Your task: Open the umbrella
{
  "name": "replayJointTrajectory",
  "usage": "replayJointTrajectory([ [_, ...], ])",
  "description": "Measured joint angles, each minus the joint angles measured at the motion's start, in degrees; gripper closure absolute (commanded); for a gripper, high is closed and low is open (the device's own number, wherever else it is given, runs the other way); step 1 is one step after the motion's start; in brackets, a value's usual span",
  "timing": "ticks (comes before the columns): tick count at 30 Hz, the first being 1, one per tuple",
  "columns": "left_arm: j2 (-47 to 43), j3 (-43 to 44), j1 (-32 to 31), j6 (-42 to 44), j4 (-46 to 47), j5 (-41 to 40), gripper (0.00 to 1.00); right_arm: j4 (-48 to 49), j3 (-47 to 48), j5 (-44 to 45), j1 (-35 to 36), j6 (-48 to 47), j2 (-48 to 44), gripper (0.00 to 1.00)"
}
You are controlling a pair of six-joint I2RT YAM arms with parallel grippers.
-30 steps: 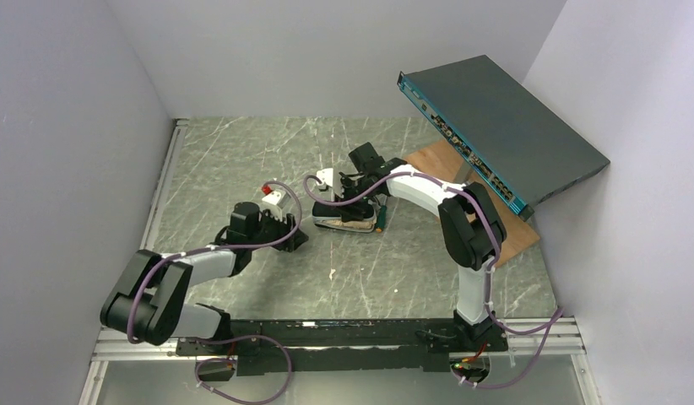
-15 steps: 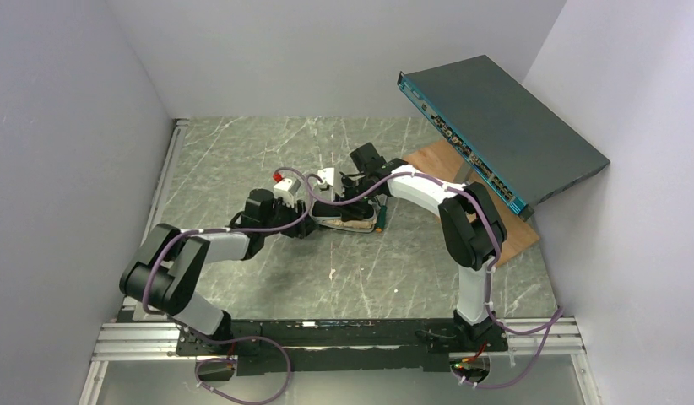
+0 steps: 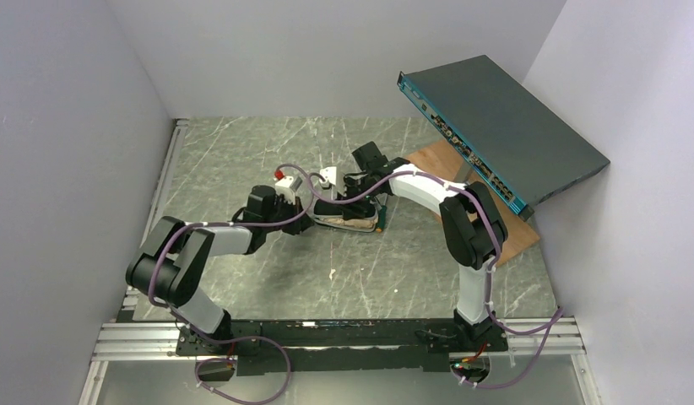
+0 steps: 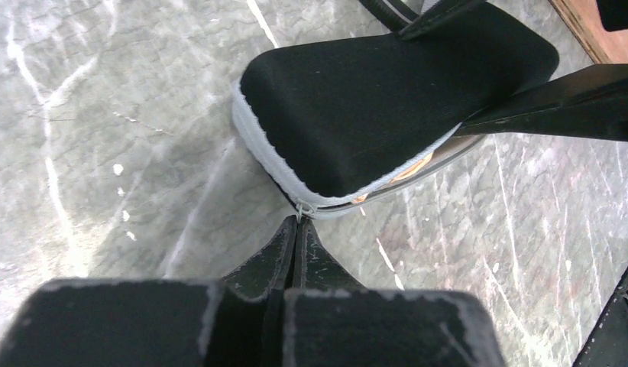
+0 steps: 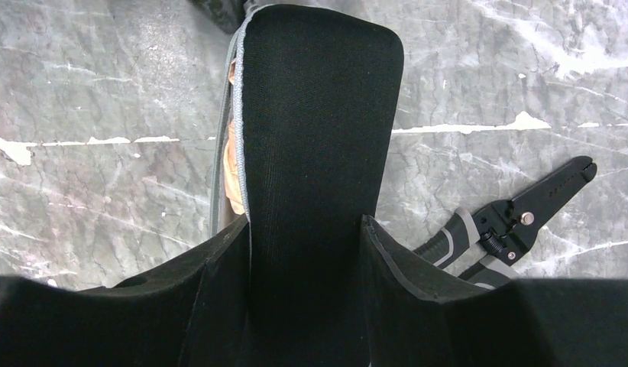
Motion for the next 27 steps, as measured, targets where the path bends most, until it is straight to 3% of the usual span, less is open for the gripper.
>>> replayJointTrajectory([
  [7, -0.7, 0.0, 3.7, 1.1, -2.4, 1.7, 1.0, -0.8, -0.5, -1.2, -0.3, -5.2, -0.1, 0.71],
  [15, -0.2, 3.0, 6.3, 4.6, -5.7, 2.1, 1.0, -4.0, -2.2, -4.2, -0.2, -17.5, -1.3, 0.77],
  [23, -1.0, 3.0, 6.3, 6.5, -5.7, 4.5, 0.57, -6.6, -1.6, -4.6, 0.1, -21.4, -1.2, 0.77],
  [27, -6.4, -3.0, 6.3, 6.1, -5.2, 7.0, 0.49, -7.0, -1.6, -5.0, 0.0, -22.4, -1.2, 0.77],
])
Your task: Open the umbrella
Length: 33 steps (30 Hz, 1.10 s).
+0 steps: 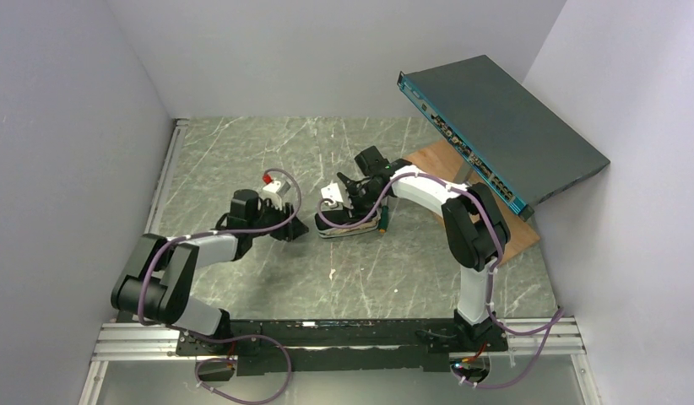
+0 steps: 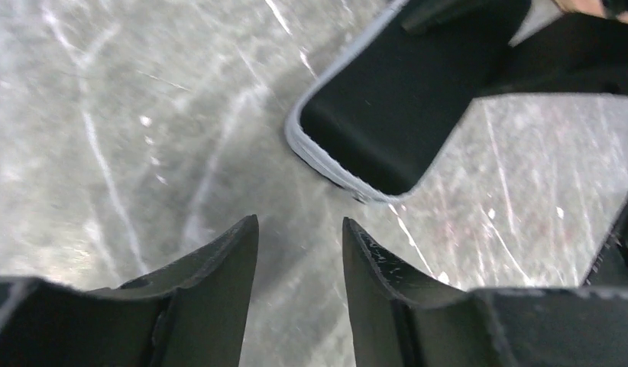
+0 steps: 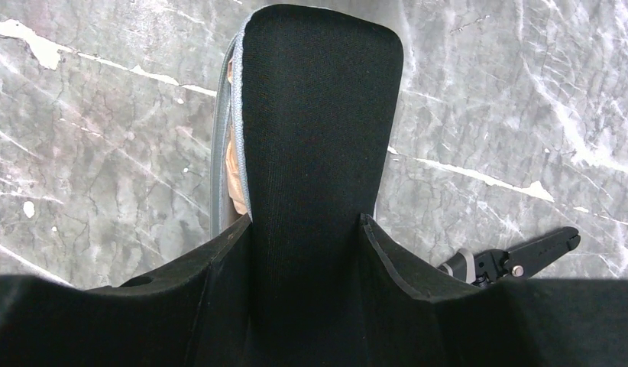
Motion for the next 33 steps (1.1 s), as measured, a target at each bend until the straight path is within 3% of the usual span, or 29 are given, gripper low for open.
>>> replayJointTrajectory([
  [5, -1.1, -5.5, -0.8, -1.1, 6.1, 5.8, 0.5, -0.7, -0.3, -0.9, -0.2, -2.7, 0.0, 0.78],
  [16, 3.5, -6.3, -6.1, 6.8, 15.8, 7.9, 0.5, -2.9, -0.2, -2.3, -0.3, -7.9, 0.0, 0.79],
  [19, 5.3, -6.2, -7.2, 7.2, 17.1, 7.8, 0.6, -2.9, -0.2, -2.3, -0.3, -7.9, 0.0, 0.79],
  [25, 7.1, -5.0, -7.8, 5.5, 17.4, 7.5, 0.97, -3.0, -0.2, -2.5, -0.3, -7.8, 0.0, 0.81],
  [33, 6.6, -3.1, -6.8, 5.2, 11.9, 8.4, 1.0, -3.2, -0.4, -2.9, -0.4, -9.4, 0.0, 0.87],
])
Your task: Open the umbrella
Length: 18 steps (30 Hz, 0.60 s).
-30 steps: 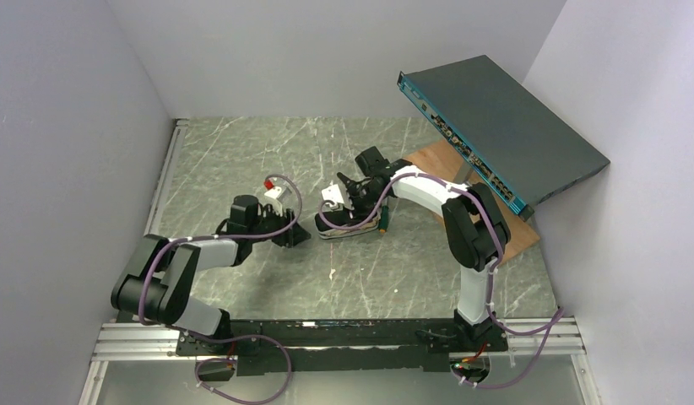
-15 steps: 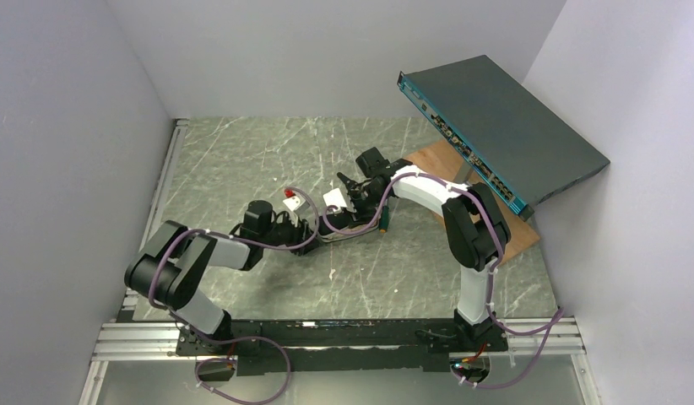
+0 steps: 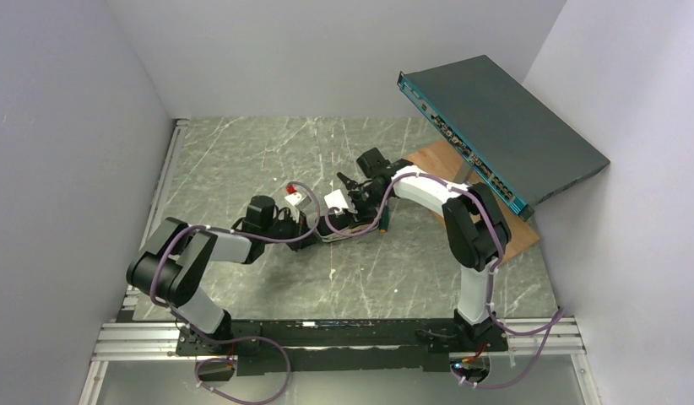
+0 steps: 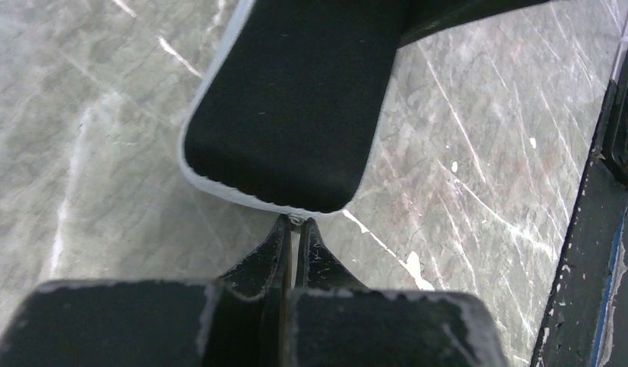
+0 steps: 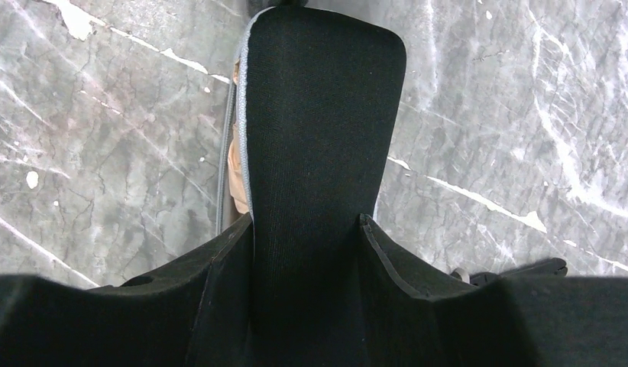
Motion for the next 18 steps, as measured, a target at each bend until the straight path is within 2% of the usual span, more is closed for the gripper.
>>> replayJointTrajectory([
  [11, 1.2, 7.2, 2.8, 1.0, -14.2, -1.2, 1.0, 1.5, -4.5, 1.4, 1.8, -11.5, -3.0, 0.97],
  [18, 2.1, 10.0, 4.6, 1.3, -18.4, -2.1, 1.0, 1.5, -5.0, 1.5, 2.0, -16.5, -3.1, 0.98],
])
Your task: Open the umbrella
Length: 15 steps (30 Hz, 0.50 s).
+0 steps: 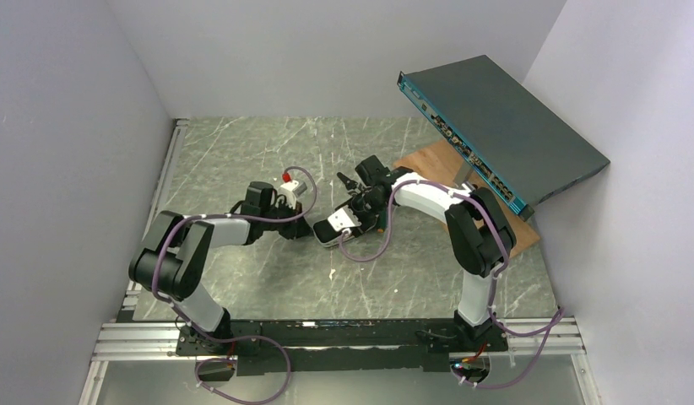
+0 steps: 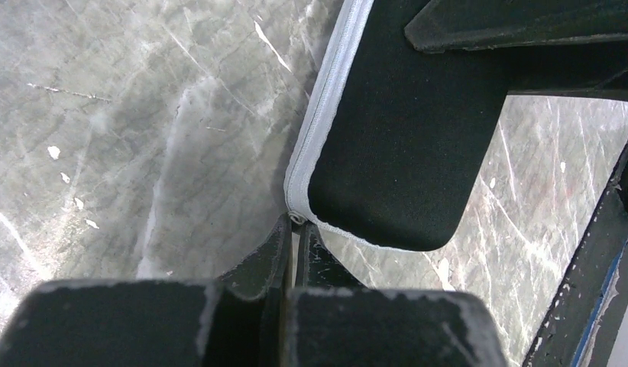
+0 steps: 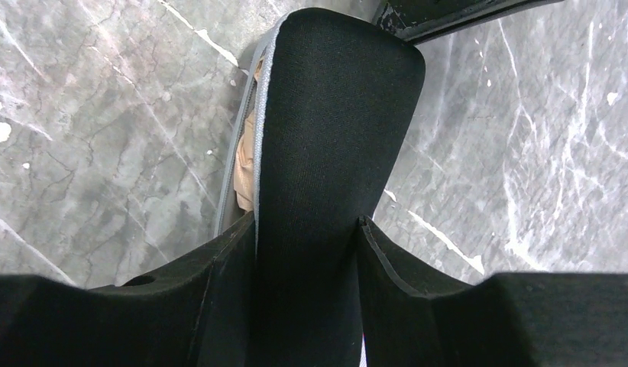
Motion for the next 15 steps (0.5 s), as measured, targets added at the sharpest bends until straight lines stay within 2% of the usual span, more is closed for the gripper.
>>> replayJointTrajectory([
  [5, -0.7, 0.5, 0.2, 0.4, -2.2, -0.1, 1.0, 0.3, -0.3, -0.1, 0.2, -3.5, 0.0, 0.96],
  [6, -1.2, 0.5, 0.2, 0.7, -2.7, -0.3, 1.0, 0.7, -0.5, -0.2, 0.2, -4.4, 0.0, 0.91],
  [11, -3.6, -0.5, 0.8, 1.7, -4.2, -1.0, 1.0, 4.6, -2.0, -0.7, 0.6, -5.7, -0.4, 0.34],
  [13, -5.2, -1.6, 0.8, 1.9, -3.8, -2.4, 1.0, 6.6, -1.7, -1.0, 0.9, -1.8, -0.2, 0.22],
  [15, -7.4, -2.9, 0.8, 2.2, -3.3, -4.1, 1.0, 6.9, 0.2, -1.5, 0.9, 5.7, 0.9, 0.18],
])
